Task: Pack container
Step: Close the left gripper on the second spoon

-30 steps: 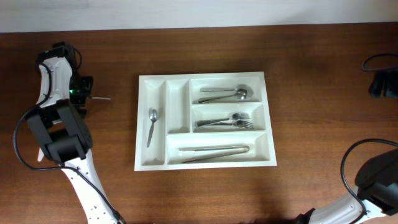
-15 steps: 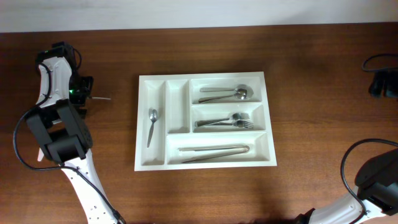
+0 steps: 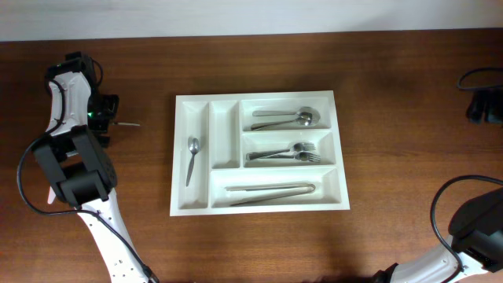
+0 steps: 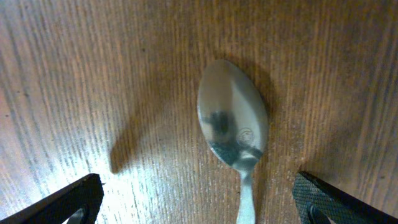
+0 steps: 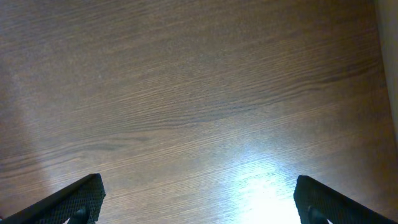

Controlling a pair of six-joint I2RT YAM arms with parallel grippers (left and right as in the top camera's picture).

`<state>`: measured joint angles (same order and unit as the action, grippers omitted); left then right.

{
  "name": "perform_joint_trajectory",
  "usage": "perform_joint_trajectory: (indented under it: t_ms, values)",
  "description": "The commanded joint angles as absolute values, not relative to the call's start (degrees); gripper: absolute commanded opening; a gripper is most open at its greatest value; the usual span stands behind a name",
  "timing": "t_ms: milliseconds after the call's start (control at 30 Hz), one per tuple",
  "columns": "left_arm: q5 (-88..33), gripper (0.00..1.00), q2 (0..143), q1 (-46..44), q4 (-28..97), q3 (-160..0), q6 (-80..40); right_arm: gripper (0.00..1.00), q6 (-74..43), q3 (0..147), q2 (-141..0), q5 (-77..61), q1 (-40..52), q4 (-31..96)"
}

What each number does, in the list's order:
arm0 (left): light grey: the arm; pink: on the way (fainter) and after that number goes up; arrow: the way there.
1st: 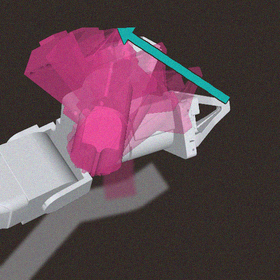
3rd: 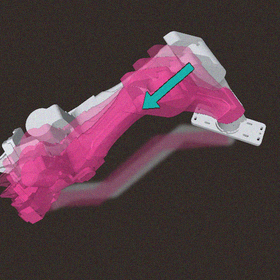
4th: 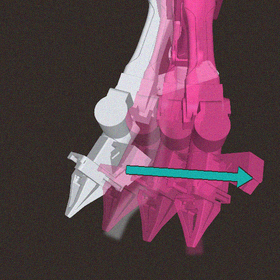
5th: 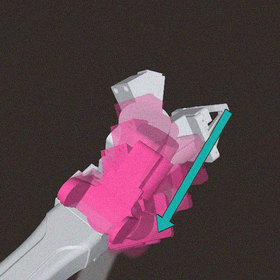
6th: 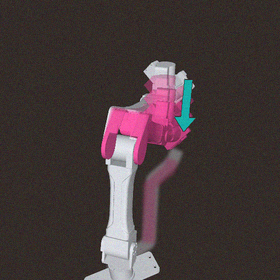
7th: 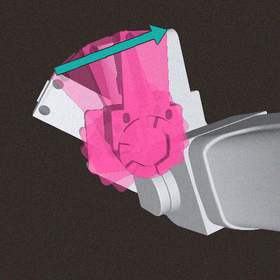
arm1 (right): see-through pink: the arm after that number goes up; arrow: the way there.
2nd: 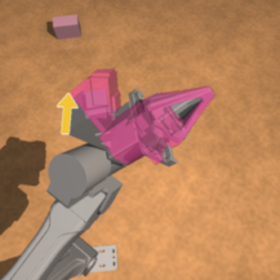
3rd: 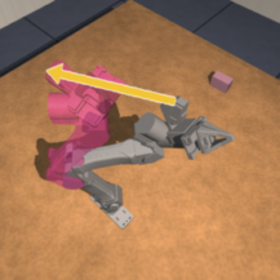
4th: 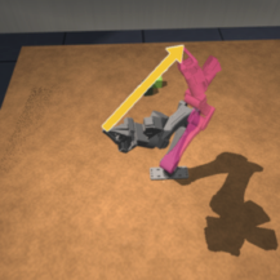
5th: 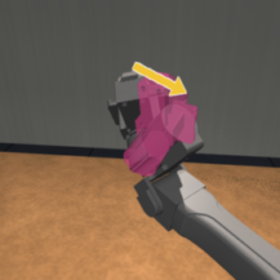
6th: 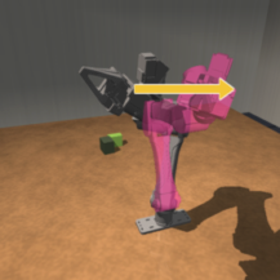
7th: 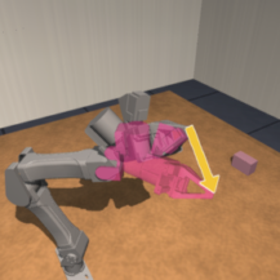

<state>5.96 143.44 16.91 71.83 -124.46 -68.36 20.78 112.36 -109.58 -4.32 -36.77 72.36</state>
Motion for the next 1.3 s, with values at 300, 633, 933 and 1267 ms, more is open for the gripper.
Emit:
perform_joint_trajectory:
  t_ms: [300,633,933,1267]
  values:
    - [3.90,0.99,146.80,17.06,71.00,-124.51,-64.53,0.99,20.34,112.38,-109.49,-4.21,-37.15,72.36]
    - [3.88,0.99,146.78,17.06,73.12,-124.51,-62.63,0.99,20.34,112.38,-109.49,-4.23,-37.15,72.36]
    - [3.81,0.99,146.78,17.06,69.49,-124.49,-58.37,0.99,20.34,112.38,-109.49,-4.23,-37.15,72.36]
    - [2.59,0.99,146.93,17.06,66.48,-123.00,-56.69,0.99,20.34,112.38,-109.49,-4.23,-37.15,72.36]
